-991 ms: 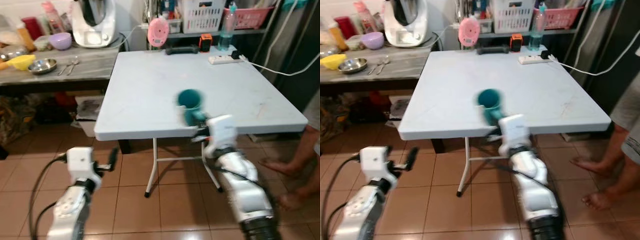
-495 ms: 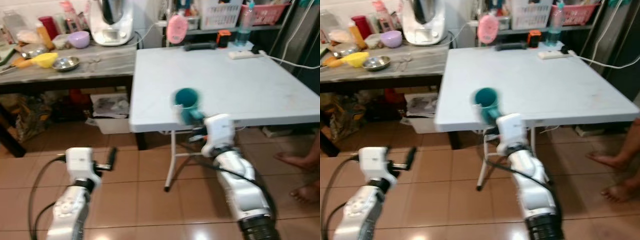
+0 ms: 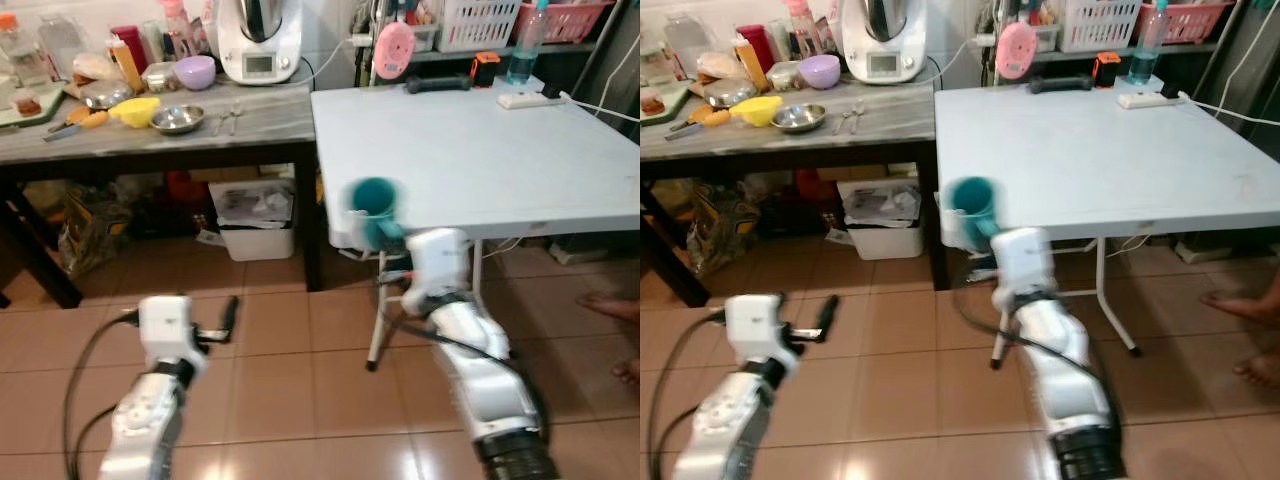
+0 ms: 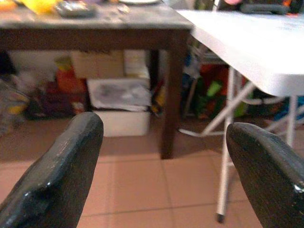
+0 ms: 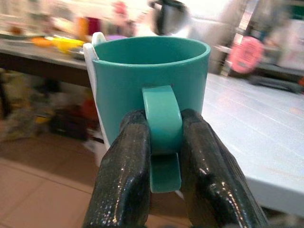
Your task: Setting the table
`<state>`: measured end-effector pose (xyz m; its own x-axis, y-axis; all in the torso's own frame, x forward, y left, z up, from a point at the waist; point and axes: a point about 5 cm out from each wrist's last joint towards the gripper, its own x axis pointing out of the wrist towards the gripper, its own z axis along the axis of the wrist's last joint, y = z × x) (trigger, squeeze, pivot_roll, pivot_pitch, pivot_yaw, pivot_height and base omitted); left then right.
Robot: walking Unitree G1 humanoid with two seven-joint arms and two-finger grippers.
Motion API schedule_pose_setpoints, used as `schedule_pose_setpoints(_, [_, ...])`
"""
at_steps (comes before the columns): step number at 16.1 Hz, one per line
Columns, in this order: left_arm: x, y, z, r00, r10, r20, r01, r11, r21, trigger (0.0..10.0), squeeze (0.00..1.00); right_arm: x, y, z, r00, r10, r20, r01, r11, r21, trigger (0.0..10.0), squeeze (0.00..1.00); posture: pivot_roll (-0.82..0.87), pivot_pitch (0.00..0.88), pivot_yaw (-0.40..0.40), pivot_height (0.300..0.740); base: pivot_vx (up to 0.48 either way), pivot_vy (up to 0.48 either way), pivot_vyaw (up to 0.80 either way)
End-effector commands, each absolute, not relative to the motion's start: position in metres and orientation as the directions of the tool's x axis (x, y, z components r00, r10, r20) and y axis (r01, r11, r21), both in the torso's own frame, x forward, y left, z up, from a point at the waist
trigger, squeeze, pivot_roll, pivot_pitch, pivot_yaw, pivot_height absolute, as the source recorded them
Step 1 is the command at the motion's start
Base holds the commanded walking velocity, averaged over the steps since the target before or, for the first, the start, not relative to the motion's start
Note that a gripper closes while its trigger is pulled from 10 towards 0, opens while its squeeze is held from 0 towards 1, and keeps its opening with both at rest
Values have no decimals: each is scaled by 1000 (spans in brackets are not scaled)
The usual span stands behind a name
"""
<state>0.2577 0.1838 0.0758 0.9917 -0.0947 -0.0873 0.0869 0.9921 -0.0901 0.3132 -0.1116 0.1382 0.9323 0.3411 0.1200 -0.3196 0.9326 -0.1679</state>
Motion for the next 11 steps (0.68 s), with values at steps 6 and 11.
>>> schedule_pose_setpoints(6, [260,175,77,990,-110,-85,102,991,-90,10000,0,317,-120,149,934,317,163,-285,939,-193,10000,0,-123,0,71,740,0,480,0])
schedule_pose_setpoints(11, [258,171,81,988,-144,-51,137,984,-110,10000,0,320,-120,150,934,315,169,-281,939,-198,10000,0,-121,0,70,740,0,192,0])
